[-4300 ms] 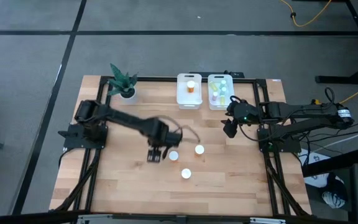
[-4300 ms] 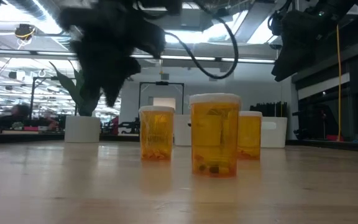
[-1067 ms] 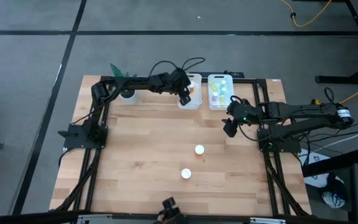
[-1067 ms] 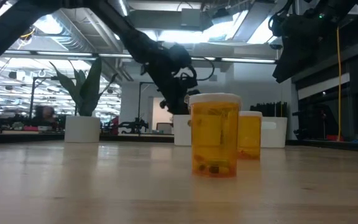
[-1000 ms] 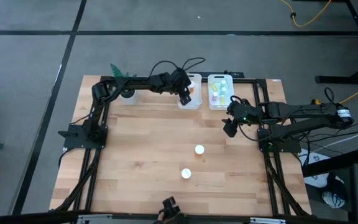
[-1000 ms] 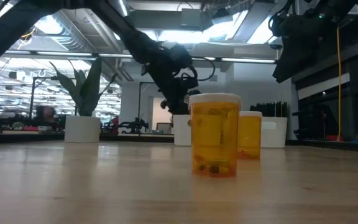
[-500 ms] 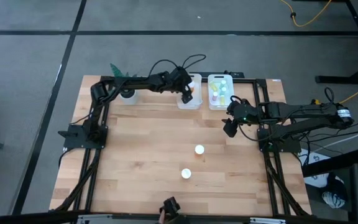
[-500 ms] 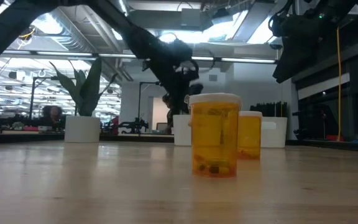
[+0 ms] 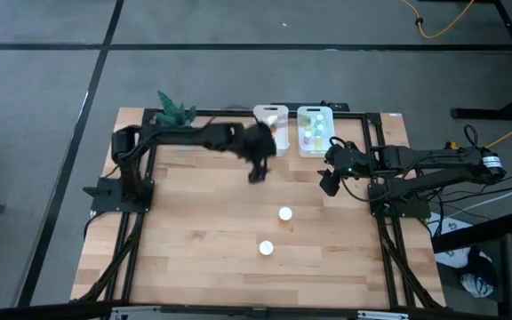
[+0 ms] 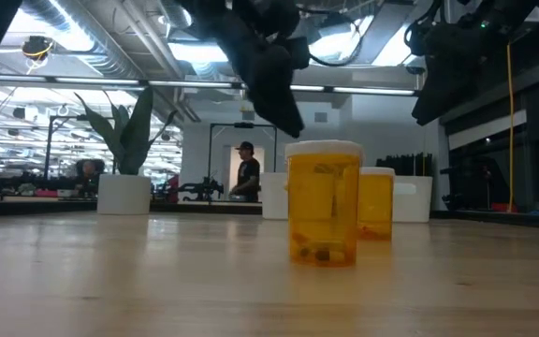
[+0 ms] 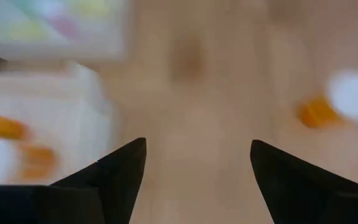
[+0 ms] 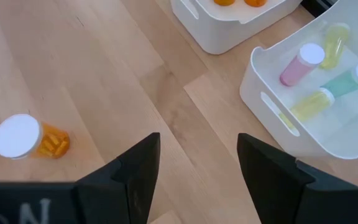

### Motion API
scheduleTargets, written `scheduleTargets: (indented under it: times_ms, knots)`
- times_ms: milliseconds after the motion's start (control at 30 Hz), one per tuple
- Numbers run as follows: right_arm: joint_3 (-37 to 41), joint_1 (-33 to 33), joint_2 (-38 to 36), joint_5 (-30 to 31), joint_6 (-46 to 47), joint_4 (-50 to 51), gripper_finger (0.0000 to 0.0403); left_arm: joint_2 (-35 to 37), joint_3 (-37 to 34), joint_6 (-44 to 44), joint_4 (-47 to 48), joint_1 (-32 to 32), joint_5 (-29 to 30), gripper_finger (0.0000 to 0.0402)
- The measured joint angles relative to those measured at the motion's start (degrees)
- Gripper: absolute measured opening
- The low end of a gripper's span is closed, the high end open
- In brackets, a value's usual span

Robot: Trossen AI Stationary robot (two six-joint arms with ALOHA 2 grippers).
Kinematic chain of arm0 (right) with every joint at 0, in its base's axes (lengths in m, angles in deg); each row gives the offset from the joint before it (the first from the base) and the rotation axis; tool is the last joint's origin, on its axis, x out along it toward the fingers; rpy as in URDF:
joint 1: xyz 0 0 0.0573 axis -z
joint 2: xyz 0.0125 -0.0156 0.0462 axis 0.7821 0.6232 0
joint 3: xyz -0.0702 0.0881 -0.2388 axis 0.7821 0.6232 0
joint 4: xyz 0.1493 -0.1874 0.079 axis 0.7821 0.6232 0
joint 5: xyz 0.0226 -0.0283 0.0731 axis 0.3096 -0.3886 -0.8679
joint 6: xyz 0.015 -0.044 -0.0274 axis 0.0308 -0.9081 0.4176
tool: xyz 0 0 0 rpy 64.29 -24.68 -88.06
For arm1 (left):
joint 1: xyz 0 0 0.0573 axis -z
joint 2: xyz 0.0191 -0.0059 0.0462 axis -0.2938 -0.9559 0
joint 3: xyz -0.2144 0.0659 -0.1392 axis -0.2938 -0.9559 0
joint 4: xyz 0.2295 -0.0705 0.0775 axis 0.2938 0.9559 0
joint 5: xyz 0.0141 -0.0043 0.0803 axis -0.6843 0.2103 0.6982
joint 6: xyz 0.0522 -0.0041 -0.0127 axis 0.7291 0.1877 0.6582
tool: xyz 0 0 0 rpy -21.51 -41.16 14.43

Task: Pick and place medicine bottles into bin by pill shape (circle, oval)
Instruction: Put the large orange pill bottle into the left white bin

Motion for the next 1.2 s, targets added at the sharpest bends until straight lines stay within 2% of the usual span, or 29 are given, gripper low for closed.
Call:
scheduleTargets:
  times_ms: [167,500,667,867,1200]
  knots:
    - [-0.02,0.00,0.00,0.02,0.00,0.01,0.0216,-0.36,-0.04,-3.57,9.42,7.92,0.15,0.0278]
    - [-0.02,0.00,0.00,-0.04,0.00,0.46,0.0216,-0.59,-0.17,-16.09,14.10,24.00,1.03,0.0278]
    - [-0.02,0.00,0.00,-0.03,1.02,0.43,0.0216,-1.62,-3.26,-22.17,8.20,30.52,5.13,0.0278]
    - [-0.02,0.00,-0.03,-0.02,3.37,0.36,0.0216,-4.15,-5.94,-29.00,0.50,34.96,8.66,0.0278]
    - [-0.02,-0.02,-0.02,-0.02,3.34,0.03,0.0216,-8.35,-6.14,-28.44,-7.11,35.78,11.27,0.0278]
